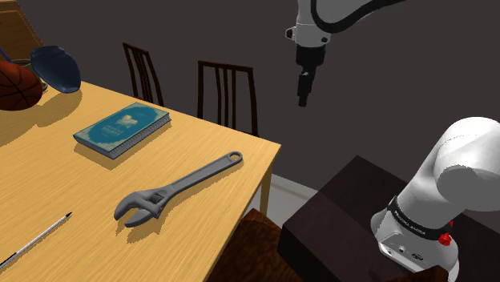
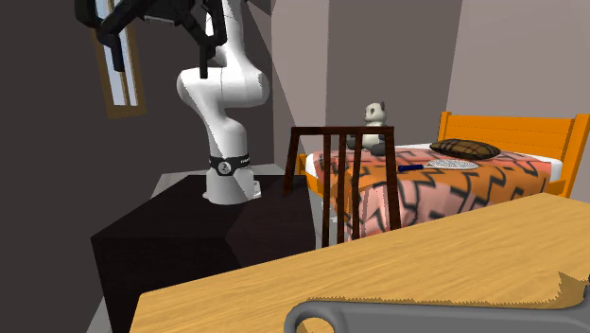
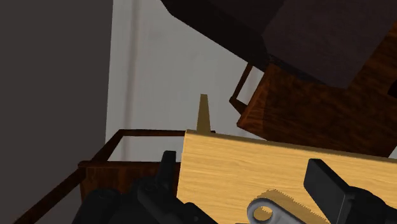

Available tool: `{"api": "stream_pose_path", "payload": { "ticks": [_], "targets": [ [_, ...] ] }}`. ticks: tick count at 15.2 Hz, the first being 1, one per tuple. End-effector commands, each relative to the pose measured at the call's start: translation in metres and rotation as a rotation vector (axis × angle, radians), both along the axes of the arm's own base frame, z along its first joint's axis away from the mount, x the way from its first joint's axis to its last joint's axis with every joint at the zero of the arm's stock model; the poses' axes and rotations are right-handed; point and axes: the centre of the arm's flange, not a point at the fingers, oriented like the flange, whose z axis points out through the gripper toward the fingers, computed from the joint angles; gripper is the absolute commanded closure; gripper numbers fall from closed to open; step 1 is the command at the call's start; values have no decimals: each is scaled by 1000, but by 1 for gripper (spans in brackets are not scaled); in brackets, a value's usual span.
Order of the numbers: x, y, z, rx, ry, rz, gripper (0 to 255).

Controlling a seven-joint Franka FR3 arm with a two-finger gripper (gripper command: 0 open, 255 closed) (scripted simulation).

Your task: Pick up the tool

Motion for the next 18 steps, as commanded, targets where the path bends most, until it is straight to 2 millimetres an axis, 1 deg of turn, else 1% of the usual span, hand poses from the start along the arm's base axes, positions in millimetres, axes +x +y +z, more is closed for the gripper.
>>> {"api": "stream_pose_path", "payload": {
  "ticks": [1, 6, 10, 14, 18],
  "targets": [
    [15, 18, -15, 6, -3, 56, 0],
    [52, 60, -45, 19, -7, 190, 0],
    [77, 98, -69, 29, -11, 298, 0],
    [99, 138, -93, 40, -15, 406, 0],
    [116, 180, -116, 50, -18, 513, 0]
  ]
}}
